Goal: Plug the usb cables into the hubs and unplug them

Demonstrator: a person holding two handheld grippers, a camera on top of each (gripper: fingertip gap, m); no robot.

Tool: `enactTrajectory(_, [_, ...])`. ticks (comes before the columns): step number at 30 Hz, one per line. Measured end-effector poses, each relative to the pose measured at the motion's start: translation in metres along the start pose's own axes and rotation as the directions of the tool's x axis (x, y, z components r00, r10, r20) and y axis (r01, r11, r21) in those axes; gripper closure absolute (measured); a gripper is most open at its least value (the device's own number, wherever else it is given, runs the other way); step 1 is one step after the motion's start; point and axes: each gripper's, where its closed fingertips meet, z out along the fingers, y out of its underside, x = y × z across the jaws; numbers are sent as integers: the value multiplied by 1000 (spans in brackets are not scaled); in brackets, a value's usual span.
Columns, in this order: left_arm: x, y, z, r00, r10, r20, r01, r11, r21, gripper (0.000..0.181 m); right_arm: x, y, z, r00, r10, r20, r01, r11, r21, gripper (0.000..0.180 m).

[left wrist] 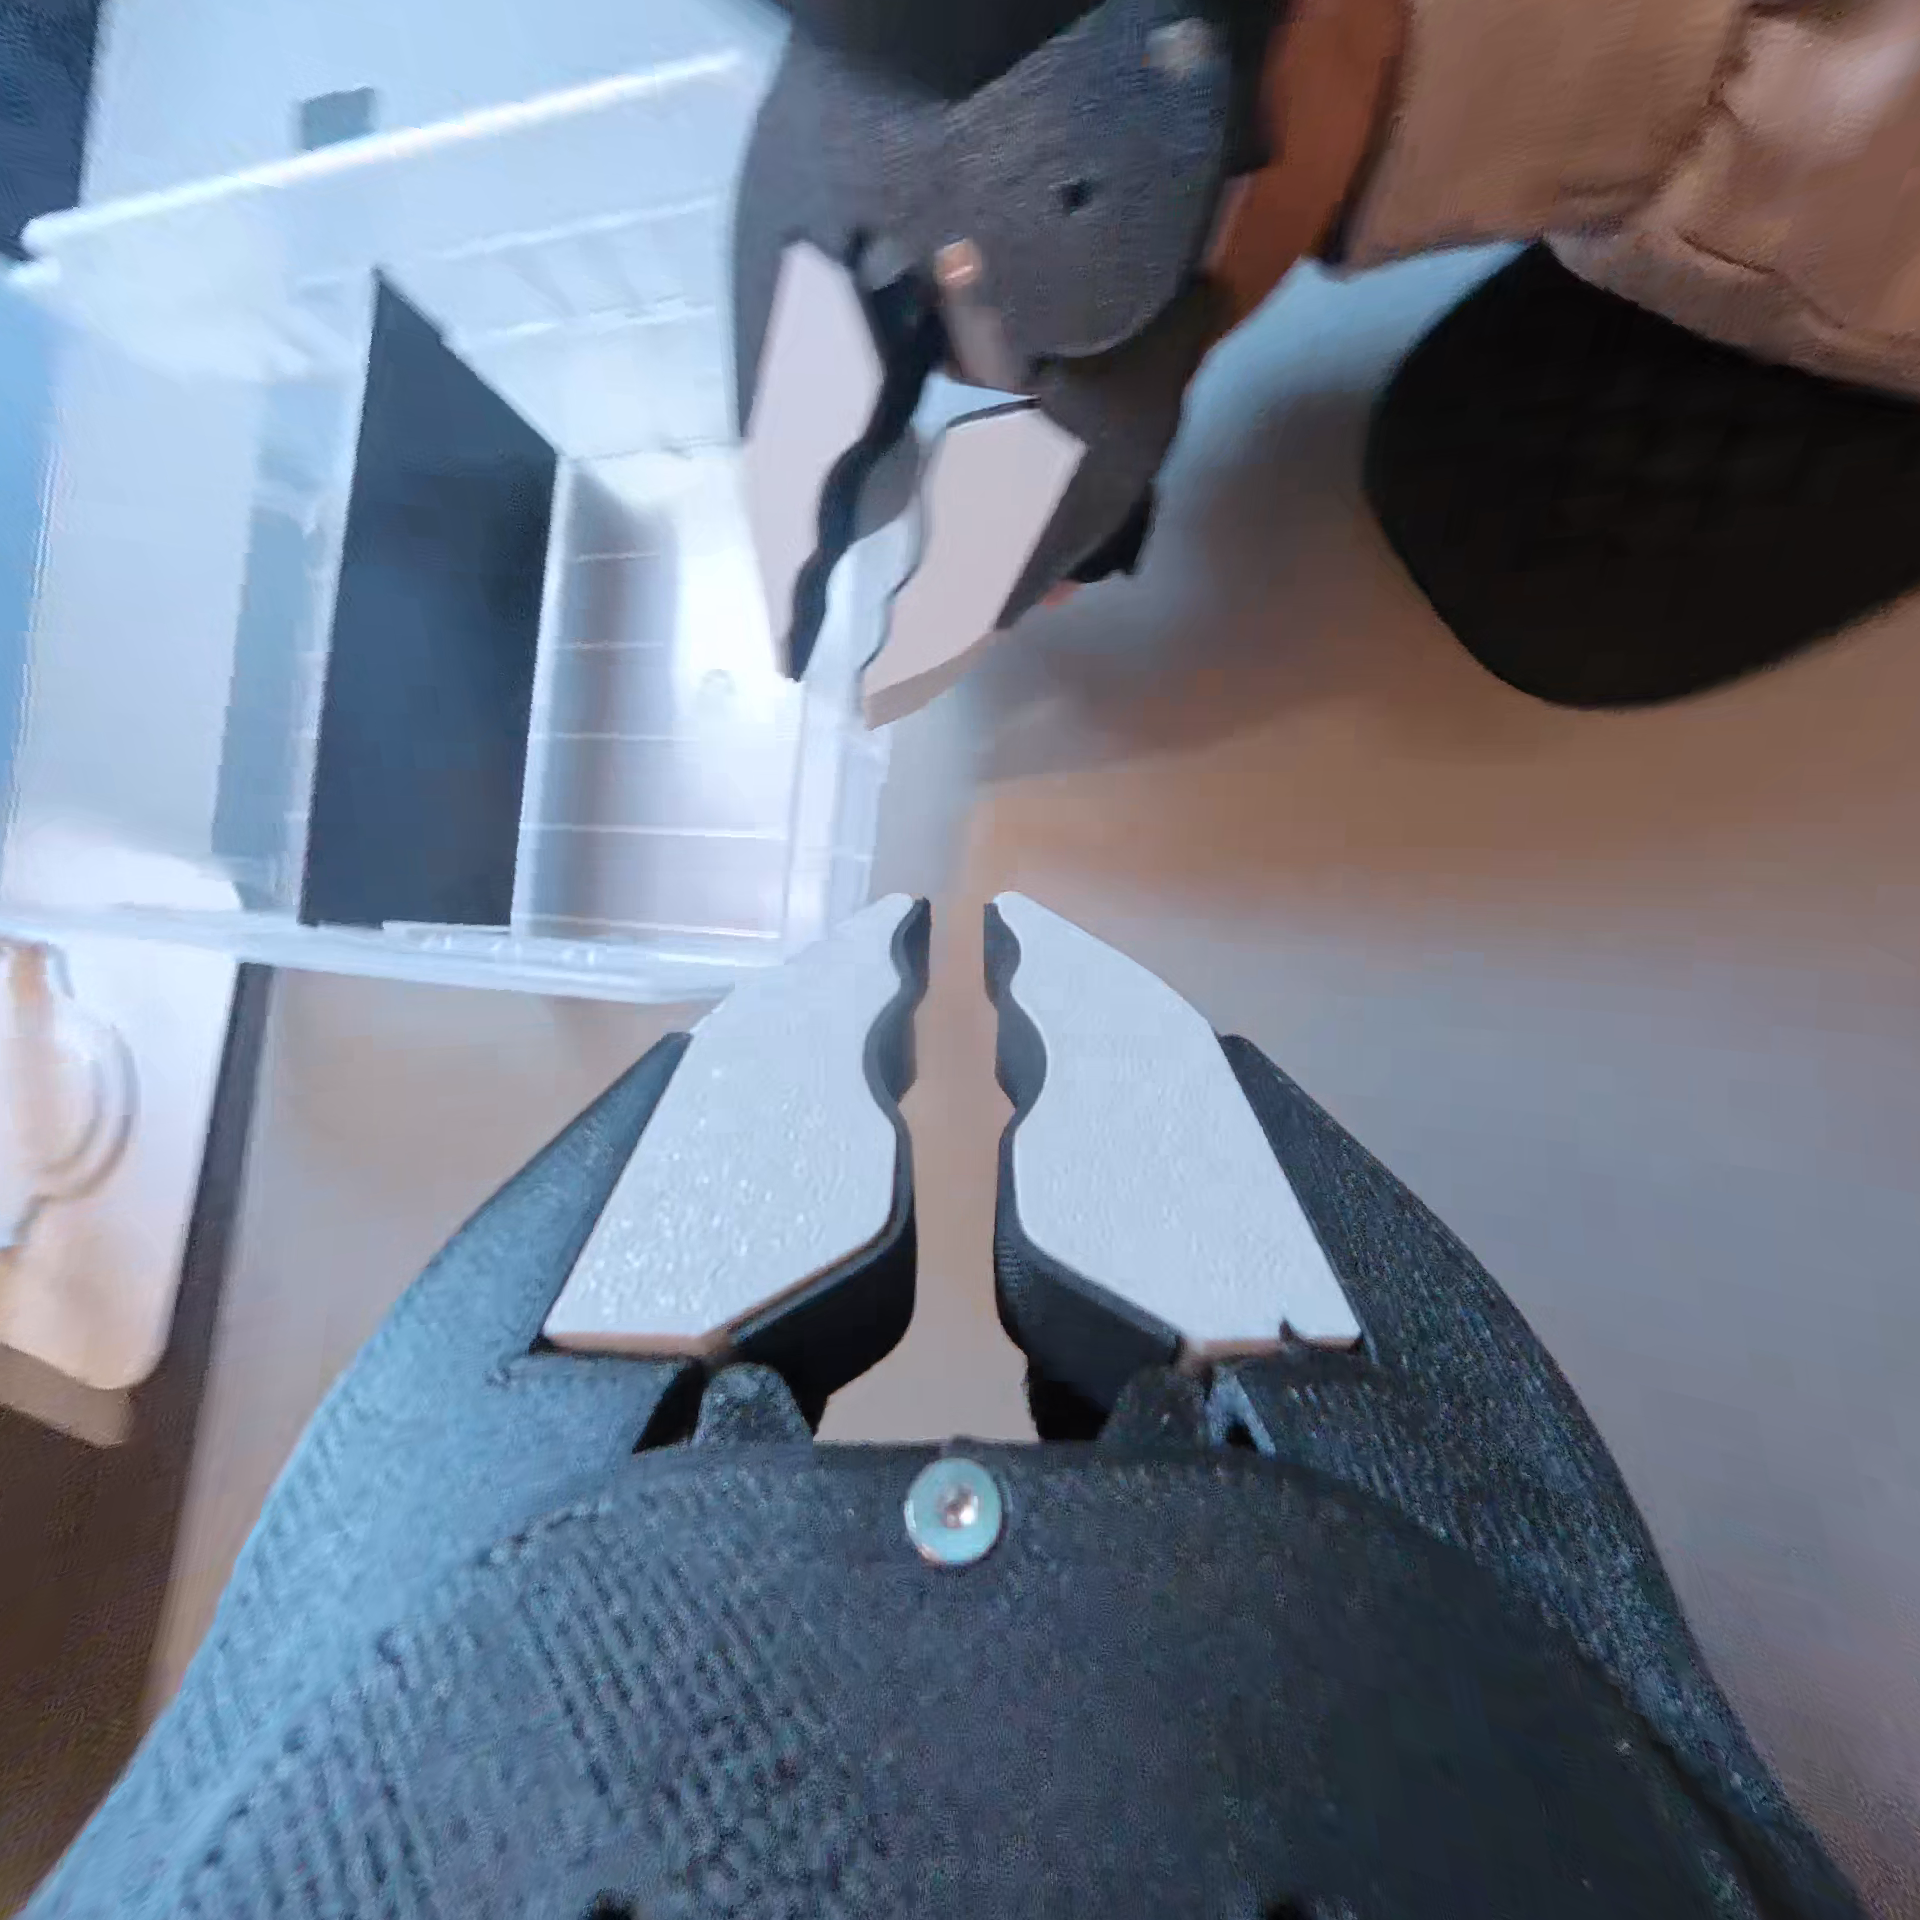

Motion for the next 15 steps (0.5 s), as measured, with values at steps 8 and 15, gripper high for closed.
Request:
enactTrajectory(8, [-42, 77, 9, 938, -343, 44, 320, 909, 267, 152, 22, 1, -18, 997, -72, 31, 73, 997, -39, 154])
enactTrajectory(15, [-65, 117, -7, 890, -448, 85, 383, 835, 395, 145, 27, 27, -8, 953, -202, 225, 268, 908, -323, 143])
